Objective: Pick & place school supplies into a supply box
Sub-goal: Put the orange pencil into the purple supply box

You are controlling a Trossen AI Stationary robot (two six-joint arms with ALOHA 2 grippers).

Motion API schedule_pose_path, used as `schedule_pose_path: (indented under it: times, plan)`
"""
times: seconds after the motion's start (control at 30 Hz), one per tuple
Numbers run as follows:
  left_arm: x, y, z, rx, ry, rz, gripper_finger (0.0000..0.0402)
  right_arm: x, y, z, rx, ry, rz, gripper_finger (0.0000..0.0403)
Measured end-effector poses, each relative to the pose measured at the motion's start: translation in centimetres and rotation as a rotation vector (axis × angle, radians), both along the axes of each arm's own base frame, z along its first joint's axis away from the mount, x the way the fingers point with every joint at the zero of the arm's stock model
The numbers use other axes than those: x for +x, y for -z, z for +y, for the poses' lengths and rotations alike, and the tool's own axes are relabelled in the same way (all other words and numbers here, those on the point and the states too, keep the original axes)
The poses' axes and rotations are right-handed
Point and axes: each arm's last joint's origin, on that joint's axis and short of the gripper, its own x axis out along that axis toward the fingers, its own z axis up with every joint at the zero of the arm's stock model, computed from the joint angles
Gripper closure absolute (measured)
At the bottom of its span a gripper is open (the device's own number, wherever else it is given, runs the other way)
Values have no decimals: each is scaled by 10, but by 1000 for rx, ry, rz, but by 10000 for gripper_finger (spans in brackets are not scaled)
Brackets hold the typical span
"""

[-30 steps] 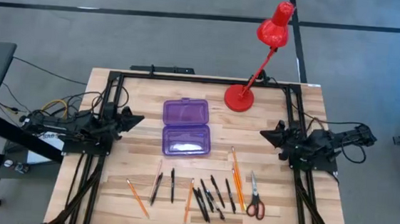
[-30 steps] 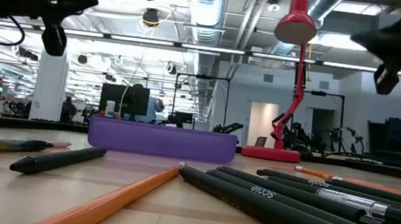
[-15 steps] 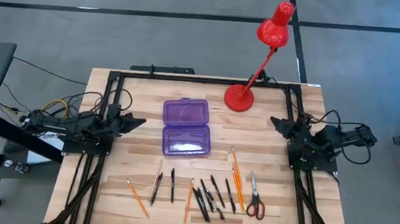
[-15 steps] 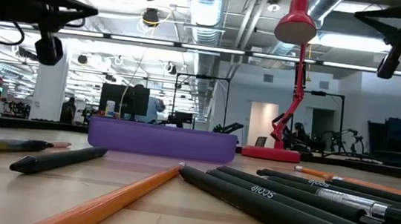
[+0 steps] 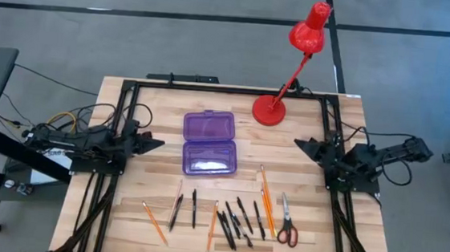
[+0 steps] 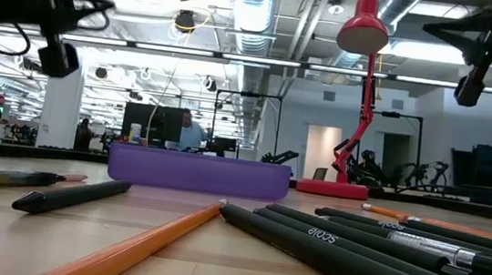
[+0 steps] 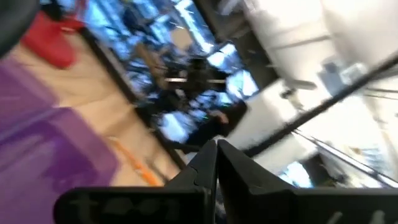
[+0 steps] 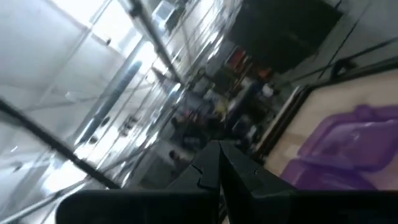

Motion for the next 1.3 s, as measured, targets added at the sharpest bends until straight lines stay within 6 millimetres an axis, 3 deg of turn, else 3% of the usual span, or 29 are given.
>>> schedule_pose_path:
  times: [0.23,0.37,0.5,0.67,0.8,1.1,1.3]
  plan:
    - [-5,-17,2,31,-70,-175,401,4,-6,0,-196,71,-11,403]
    - [-5,-15,2,150,-106,-146,401,7,-5,0,-320,79,25,403]
    - [-2,-8,2,226,-120,-64,401,9,-5,1,-249,31,9,403]
    - [-3,-12,1,186,-74,-113,393,10,-10,3,-214,-11,-8,403]
    - [-4,-15,0,206,-60,-150,346,14,-19,3,-222,3,1,382]
    - [-4,-15,0,141,-48,-145,179,31,-26,7,-211,0,74,258]
    - [-5,-16,2,117,-99,-161,147,42,-36,10,-286,11,117,215]
